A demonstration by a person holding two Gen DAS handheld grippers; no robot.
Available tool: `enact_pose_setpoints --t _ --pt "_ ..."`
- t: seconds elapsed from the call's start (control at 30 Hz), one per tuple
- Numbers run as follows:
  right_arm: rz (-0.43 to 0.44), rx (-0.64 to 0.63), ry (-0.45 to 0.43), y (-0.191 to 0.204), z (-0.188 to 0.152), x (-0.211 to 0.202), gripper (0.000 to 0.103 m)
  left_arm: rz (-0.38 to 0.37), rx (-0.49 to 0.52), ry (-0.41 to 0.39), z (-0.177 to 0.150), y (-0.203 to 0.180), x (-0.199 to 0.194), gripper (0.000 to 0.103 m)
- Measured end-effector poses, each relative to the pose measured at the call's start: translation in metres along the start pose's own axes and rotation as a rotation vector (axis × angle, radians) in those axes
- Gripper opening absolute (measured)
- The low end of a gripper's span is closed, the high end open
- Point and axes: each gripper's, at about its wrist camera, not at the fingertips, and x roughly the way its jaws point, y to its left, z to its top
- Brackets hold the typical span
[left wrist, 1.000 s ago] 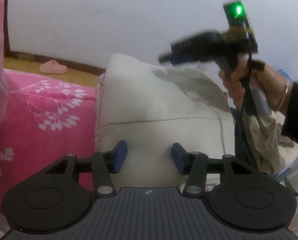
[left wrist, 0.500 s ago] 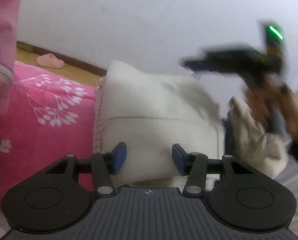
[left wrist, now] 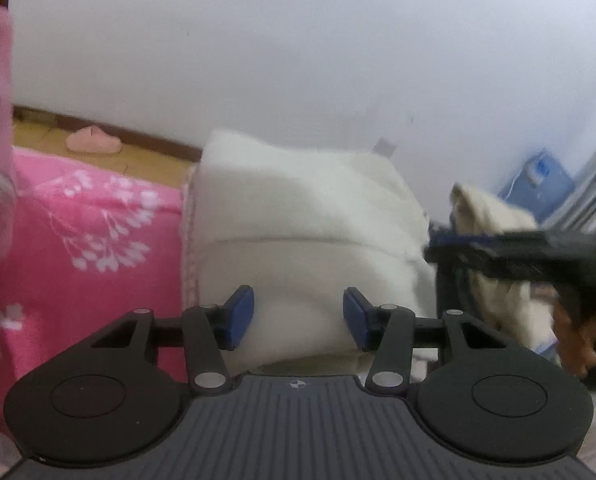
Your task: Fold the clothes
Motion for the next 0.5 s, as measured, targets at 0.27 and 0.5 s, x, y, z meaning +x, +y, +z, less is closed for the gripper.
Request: enact_pose_setpoints --t 0.27,0.5 --pt "-0.044 0.061 0.131 0.002 -0.057 0.042 0.039 0.049 -0.008 0.039 -0.01 -0.002 0.007 0.052" --pt "-0.036 0.265 0.061 -0.006 -0.092 0.003 0.04 0.018 -0.134 -0.039 -0.02 -0.003 -0.028 0.056"
